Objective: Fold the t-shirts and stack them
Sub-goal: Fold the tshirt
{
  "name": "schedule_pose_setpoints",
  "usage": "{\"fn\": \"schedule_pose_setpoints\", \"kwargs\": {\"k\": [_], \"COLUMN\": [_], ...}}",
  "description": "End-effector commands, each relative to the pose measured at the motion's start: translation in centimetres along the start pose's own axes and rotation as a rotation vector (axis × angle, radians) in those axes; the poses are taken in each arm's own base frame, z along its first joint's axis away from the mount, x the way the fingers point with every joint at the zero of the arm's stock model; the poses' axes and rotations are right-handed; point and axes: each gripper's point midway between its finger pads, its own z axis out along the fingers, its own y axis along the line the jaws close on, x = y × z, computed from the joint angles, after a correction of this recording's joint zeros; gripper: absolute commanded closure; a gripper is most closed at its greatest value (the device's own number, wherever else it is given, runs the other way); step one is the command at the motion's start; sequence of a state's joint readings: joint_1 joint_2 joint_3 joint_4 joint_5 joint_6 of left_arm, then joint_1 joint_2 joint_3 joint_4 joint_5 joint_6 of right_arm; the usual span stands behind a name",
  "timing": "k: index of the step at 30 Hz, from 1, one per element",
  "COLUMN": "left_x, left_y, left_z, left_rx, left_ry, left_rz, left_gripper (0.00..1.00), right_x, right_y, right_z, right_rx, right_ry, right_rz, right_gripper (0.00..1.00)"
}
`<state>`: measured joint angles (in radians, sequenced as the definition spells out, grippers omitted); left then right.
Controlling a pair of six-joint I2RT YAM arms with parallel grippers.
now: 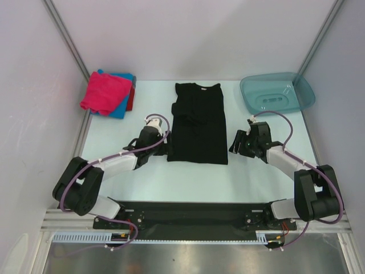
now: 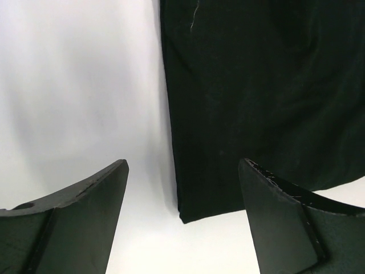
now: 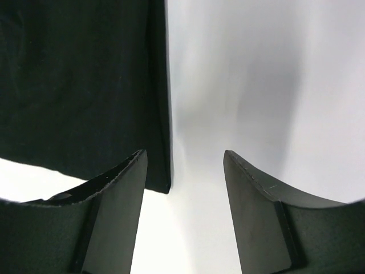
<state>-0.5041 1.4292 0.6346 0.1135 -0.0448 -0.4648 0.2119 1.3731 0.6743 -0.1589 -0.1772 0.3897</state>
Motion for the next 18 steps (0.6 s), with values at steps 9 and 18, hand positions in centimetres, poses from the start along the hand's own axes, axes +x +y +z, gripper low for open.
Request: {"fn": "schedule_pose_setpoints", "kwargs": {"k": [9, 18], "left_x": [2.0, 3.7], "left_y": [0.3, -0.5], "left_z": [1.4, 1.9], "left_rx": [0.01, 0.082], "left_ry": [0.052, 0.104], "left_rz": [-0.029, -0.029], "left_gripper": [0.17, 0.16], "right_x": [1.2, 2.5], "right_y": [0.5, 0.4], "right_z": [0.2, 0.7], "right_rx": [-0.061, -0.084], "right_ry": [0.004, 0.024], "right_rz": [0.018, 0.033], "right_gripper": [0.38, 0.37]}}
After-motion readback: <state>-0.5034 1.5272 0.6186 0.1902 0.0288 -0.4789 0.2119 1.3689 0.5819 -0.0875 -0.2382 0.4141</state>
